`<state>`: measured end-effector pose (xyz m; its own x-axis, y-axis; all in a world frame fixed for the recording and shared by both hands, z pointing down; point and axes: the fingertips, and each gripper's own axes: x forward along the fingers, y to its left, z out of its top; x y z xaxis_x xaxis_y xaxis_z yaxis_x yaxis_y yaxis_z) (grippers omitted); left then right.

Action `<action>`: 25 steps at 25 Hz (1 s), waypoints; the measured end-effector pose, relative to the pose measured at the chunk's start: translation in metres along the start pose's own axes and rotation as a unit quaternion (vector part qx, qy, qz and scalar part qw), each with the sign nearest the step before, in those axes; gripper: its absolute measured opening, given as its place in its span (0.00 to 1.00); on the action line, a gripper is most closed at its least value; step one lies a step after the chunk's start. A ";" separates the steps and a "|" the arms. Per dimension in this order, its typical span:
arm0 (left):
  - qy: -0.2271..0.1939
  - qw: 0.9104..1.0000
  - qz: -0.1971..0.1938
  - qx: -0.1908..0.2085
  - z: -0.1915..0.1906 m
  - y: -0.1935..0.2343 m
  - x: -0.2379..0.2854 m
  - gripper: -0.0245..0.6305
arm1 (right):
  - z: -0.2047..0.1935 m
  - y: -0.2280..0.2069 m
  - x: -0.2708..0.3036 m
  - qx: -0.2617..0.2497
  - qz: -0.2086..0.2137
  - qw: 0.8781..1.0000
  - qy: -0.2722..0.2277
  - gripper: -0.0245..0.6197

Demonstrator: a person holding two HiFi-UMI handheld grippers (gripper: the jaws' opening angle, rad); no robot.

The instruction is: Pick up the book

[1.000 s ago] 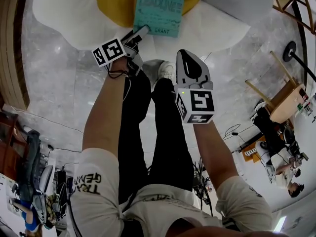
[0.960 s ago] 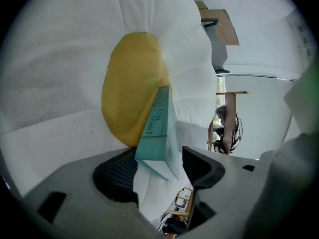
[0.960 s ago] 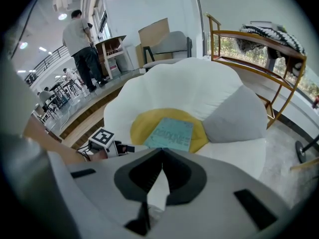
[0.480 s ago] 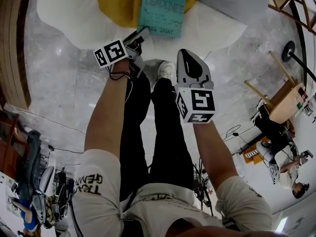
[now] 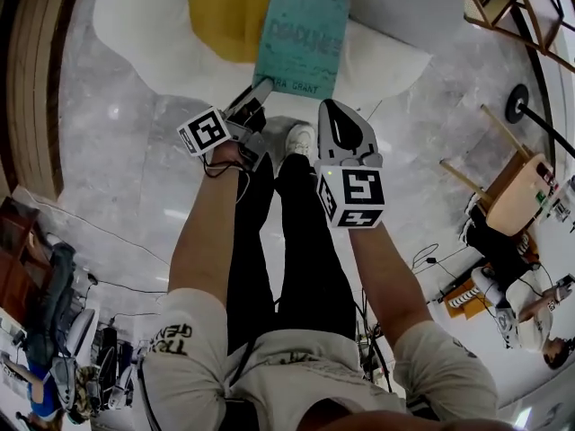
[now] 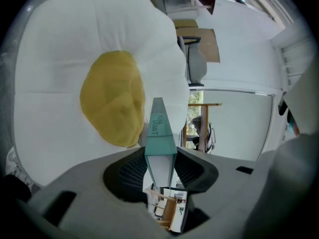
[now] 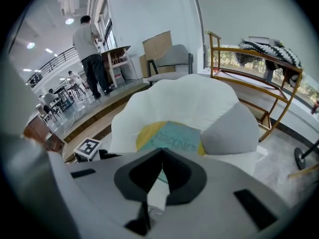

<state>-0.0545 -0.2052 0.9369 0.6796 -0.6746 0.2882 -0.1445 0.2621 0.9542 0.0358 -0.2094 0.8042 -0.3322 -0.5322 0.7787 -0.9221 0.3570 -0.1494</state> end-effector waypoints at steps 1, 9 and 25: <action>-0.010 1.000 -0.004 -0.003 -0.002 -0.008 -0.005 0.31 | 0.003 0.001 -0.007 0.000 0.001 1.000 -0.001 0.08; -0.075 0.995 -0.063 0.013 0.006 -0.118 -0.011 0.31 | 0.080 0.001 -0.073 -0.031 0.010 0.997 -0.072 0.08; -0.177 0.963 -0.194 0.061 0.009 -0.415 -0.098 0.31 | 0.261 0.037 -0.253 0.003 0.040 0.977 -0.208 0.08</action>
<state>-0.0681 -0.2540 0.5128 0.4153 -0.9039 -0.1026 -0.0268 -0.1249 0.9918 0.0340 -0.2619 0.4422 -0.4534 -0.7694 0.4499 -0.8909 0.4060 -0.2034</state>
